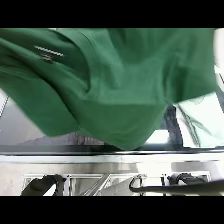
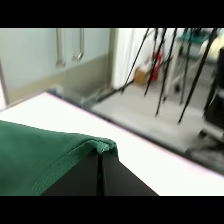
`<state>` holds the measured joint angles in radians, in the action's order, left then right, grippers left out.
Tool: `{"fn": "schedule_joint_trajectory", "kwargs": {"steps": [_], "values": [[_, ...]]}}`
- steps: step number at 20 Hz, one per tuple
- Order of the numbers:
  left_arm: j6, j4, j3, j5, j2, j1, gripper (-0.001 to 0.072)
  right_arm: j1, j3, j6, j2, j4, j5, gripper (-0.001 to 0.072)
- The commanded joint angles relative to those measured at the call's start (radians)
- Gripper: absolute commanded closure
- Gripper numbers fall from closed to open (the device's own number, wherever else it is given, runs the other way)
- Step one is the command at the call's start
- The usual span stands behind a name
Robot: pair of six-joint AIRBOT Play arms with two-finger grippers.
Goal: Fold the shirts.
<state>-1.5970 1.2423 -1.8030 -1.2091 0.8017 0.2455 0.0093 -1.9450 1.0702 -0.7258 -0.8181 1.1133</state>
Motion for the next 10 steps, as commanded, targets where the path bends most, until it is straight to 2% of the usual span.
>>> {"fn": "schedule_joint_trajectory", "kwargs": {"steps": [1,4,10], "values": [[0.022,0.027,0.141,-0.018,0.119,-0.001,0.0692,0.006,-0.008,-0.001,-0.241,0.092,0.058,0.0698],[0.039,0.104,0.259,0.026,0.300,-0.008,0.0692,0.042,-0.008,0.000,-0.517,0.123,0.046,0.0698],[0.063,0.090,0.357,0.069,0.696,-0.200,0.0692,0.176,-0.008,0.000,-0.949,0.124,-0.130,0.0697]]}}
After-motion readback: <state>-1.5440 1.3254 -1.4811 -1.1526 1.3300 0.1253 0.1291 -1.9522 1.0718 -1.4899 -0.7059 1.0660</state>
